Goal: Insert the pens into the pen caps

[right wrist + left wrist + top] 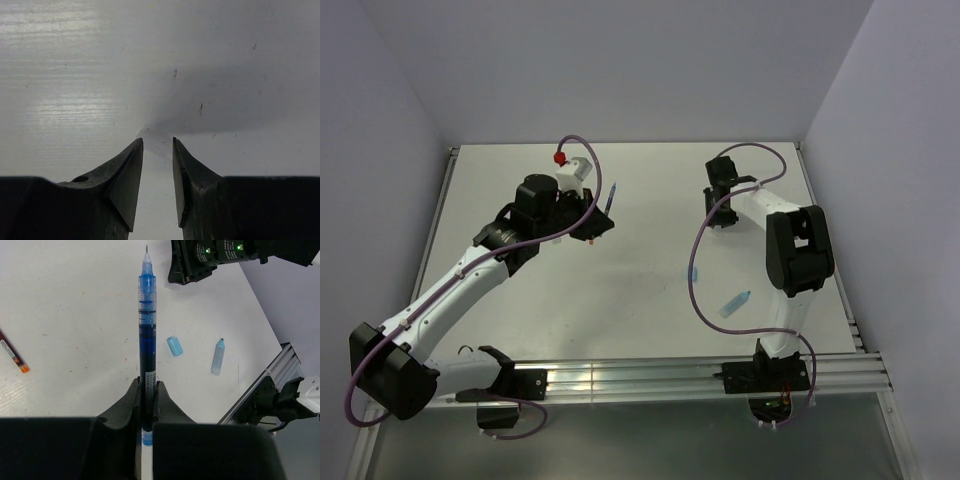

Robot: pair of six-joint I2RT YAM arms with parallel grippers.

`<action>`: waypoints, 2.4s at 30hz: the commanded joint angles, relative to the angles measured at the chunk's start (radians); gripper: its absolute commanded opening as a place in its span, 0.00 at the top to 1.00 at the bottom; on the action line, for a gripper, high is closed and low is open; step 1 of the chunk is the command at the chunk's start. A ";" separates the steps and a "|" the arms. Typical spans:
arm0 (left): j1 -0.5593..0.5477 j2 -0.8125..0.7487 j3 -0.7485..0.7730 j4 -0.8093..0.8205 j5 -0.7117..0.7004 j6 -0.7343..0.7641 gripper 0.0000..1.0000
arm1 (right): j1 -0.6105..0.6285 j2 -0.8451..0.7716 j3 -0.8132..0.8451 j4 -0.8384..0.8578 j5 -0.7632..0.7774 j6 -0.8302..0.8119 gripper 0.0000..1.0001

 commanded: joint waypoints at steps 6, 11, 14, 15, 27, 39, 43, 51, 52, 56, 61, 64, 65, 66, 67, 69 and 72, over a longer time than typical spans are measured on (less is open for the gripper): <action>0.005 0.003 -0.003 0.029 0.012 0.020 1.00 | -0.008 -0.009 0.017 0.017 -0.048 -0.016 0.62; 0.004 0.007 -0.002 0.029 0.018 0.020 1.00 | -0.017 0.001 0.021 0.013 -0.061 -0.018 0.62; 0.005 0.007 -0.003 0.031 0.021 0.020 1.00 | -0.020 0.009 0.024 0.013 -0.067 -0.016 0.61; 0.005 0.009 -0.003 0.031 0.021 0.022 1.00 | -0.023 0.012 0.024 0.011 -0.071 -0.016 0.61; 0.004 0.009 -0.006 0.035 0.030 0.019 1.00 | -0.037 0.026 0.028 0.008 -0.116 -0.009 0.60; 0.005 0.012 -0.006 0.034 0.030 0.019 1.00 | -0.040 0.035 0.023 -0.009 -0.094 0.011 0.61; 0.005 0.012 -0.006 0.035 0.029 0.019 1.00 | -0.041 0.038 0.023 -0.013 -0.098 0.016 0.62; 0.005 0.015 -0.006 0.035 0.030 0.019 1.00 | -0.046 0.040 0.017 -0.029 -0.085 0.031 0.65; 0.005 0.013 -0.005 0.035 0.030 0.019 1.00 | -0.046 0.040 0.015 -0.030 -0.085 0.034 0.66; 0.005 0.017 -0.005 0.035 0.030 0.017 1.00 | -0.047 0.043 0.015 -0.044 -0.076 0.040 0.66; 0.004 0.018 -0.006 0.037 0.032 0.017 0.99 | -0.047 0.041 0.008 -0.058 -0.067 0.053 0.66; 0.005 0.020 -0.006 0.035 0.032 0.017 1.00 | -0.047 0.044 0.005 -0.064 -0.056 0.059 0.66; 0.005 0.021 -0.006 0.037 0.030 0.017 1.00 | -0.047 0.046 0.005 -0.067 -0.056 0.062 0.66; 0.005 0.021 -0.006 0.035 0.030 0.017 1.00 | -0.047 0.047 0.005 -0.072 -0.056 0.065 0.66; 0.004 0.021 -0.006 0.035 0.030 0.017 1.00 | -0.047 0.046 0.003 -0.072 -0.056 0.066 0.66; 0.005 0.026 -0.006 0.035 0.030 0.017 1.00 | -0.047 0.046 0.000 -0.075 -0.062 0.074 0.66; 0.005 0.027 -0.005 0.037 0.030 0.017 0.99 | -0.047 0.041 -0.011 -0.078 -0.094 0.093 0.64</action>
